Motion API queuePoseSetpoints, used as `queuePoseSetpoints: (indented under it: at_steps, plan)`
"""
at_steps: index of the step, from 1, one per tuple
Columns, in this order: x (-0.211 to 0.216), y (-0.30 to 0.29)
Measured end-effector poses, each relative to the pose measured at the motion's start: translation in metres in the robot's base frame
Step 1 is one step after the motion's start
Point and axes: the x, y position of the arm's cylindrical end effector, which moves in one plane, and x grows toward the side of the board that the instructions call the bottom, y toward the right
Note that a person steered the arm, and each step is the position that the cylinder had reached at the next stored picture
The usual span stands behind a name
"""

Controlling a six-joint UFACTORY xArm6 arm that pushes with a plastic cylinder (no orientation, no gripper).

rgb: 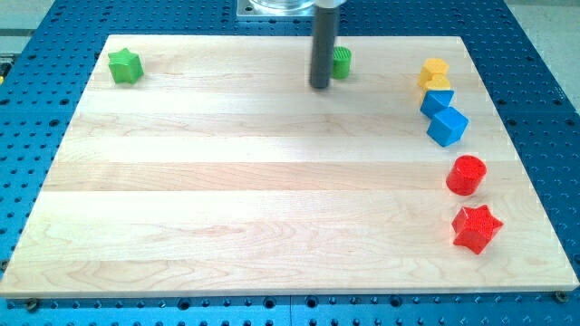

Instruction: Place the green circle on top of the hexagon

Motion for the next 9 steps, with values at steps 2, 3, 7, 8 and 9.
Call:
queuePoseSetpoints:
  at_steps: [2,3,7,8,9]
  plan:
    - [-0.041,0.072]
    - [-0.043,0.05]
    - [-0.081,0.179]
    - [-0.072,0.17]
    - [-0.022,0.104]
